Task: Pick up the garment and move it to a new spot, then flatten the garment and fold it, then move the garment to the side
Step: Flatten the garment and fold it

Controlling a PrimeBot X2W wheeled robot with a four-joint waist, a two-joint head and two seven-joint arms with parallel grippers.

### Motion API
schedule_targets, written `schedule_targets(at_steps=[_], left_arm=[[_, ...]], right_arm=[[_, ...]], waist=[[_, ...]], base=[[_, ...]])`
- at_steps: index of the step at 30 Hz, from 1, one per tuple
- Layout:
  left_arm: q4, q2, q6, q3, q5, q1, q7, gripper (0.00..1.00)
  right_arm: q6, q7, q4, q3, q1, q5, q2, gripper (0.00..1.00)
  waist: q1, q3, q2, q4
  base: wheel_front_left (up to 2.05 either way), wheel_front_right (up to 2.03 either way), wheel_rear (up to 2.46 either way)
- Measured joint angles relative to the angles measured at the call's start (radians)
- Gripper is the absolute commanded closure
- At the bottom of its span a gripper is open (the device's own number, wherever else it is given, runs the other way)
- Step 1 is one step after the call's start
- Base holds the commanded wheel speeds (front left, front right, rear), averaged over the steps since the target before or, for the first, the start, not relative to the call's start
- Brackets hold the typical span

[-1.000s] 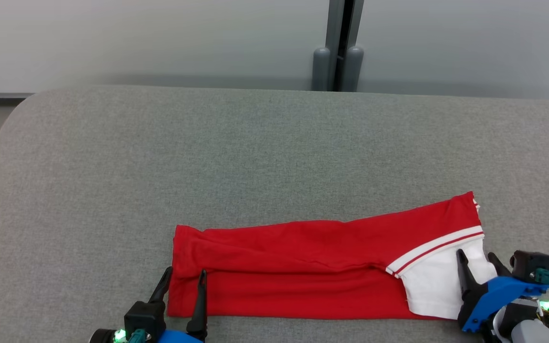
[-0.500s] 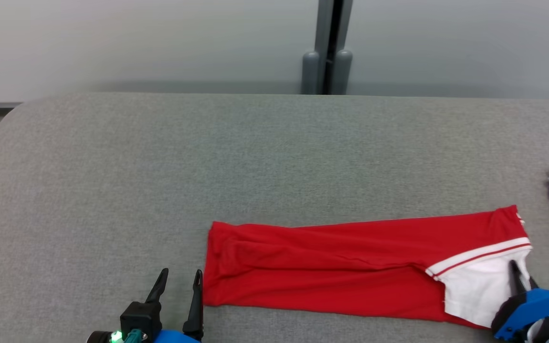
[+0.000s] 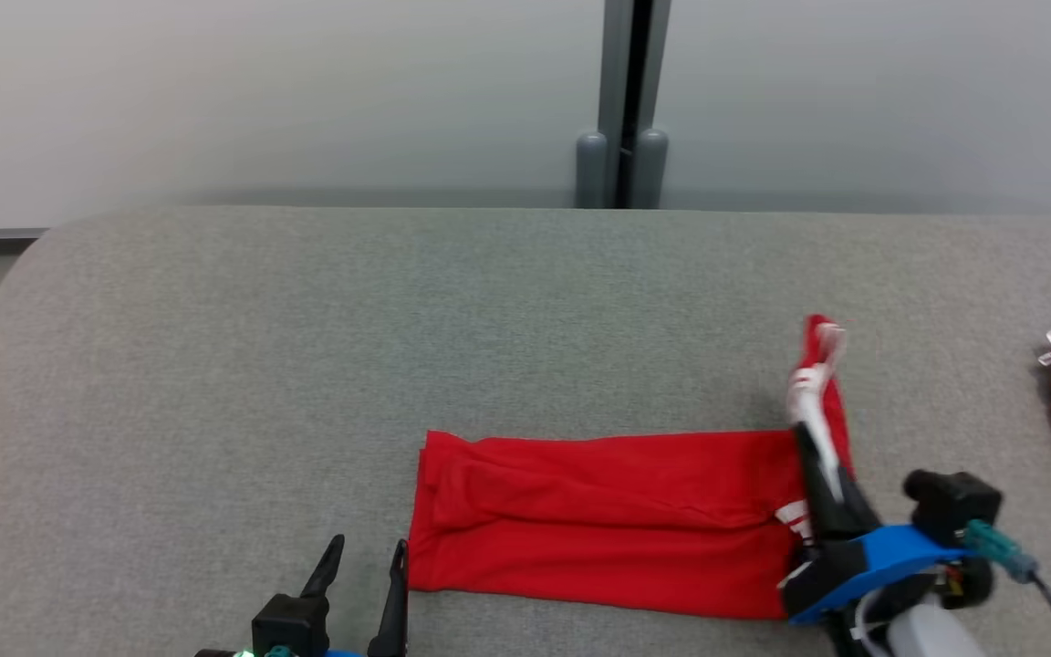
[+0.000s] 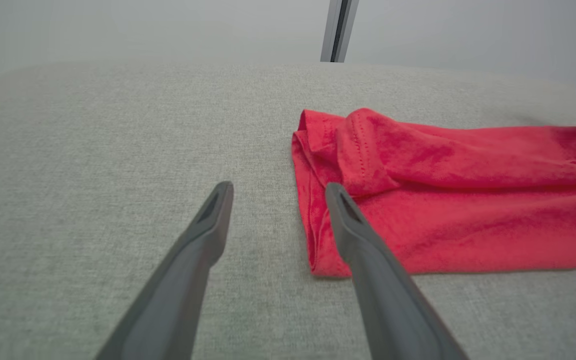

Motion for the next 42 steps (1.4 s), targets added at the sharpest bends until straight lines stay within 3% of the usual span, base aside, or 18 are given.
schedule_targets(at_steps=[8,18,20,24,28,42], left_arm=[[0.017,0.0,-0.003,-0.017,0.003,0.012,0.0,0.0],[0.027,0.0,-0.008,-0.037,0.008,0.012,0.0,0.0],[0.026,0.001,-0.008,-0.035,0.006,0.012,0.0,0.0],[0.024,0.001,0.001,-0.009,0.002,0.013,0.0,0.0],[0.019,0.0,0.005,0.007,0.002,0.012,0.0,0.0],[-0.004,0.0,0.025,0.045,-0.006,-0.003,0.0,0.0]], right_arm=[[0.0,0.002,-0.073,0.268,-0.013,0.17,0.017,1.0],[0.0,0.003,0.037,0.457,-0.121,0.318,0.021,1.0],[0.0,0.002,0.057,0.475,-0.134,0.336,0.021,0.0],[0.0,0.0,0.059,0.45,-0.155,0.327,0.022,0.0],[0.0,0.0,0.057,0.362,-0.143,0.267,0.021,0.0],[0.0,-0.001,0.049,0.021,0.023,-0.076,0.02,0.0]], waist=[[-0.0001,-0.024,0.0,0.083],[-0.0001,-0.018,0.0,0.205],[-0.0002,-0.012,0.0,0.216],[-0.0001,-0.008,0.0,0.201],[-0.0001,-0.009,0.0,0.162],[-0.0001,-0.033,0.0,-0.007]], base=[[0.0,0.0,0.0],[0.0,0.0,0.0],[0.0,0.0,0.0],[0.0,0.0,0.0],[0.0,0.0,0.0],[0.0,0.0,0.0]])
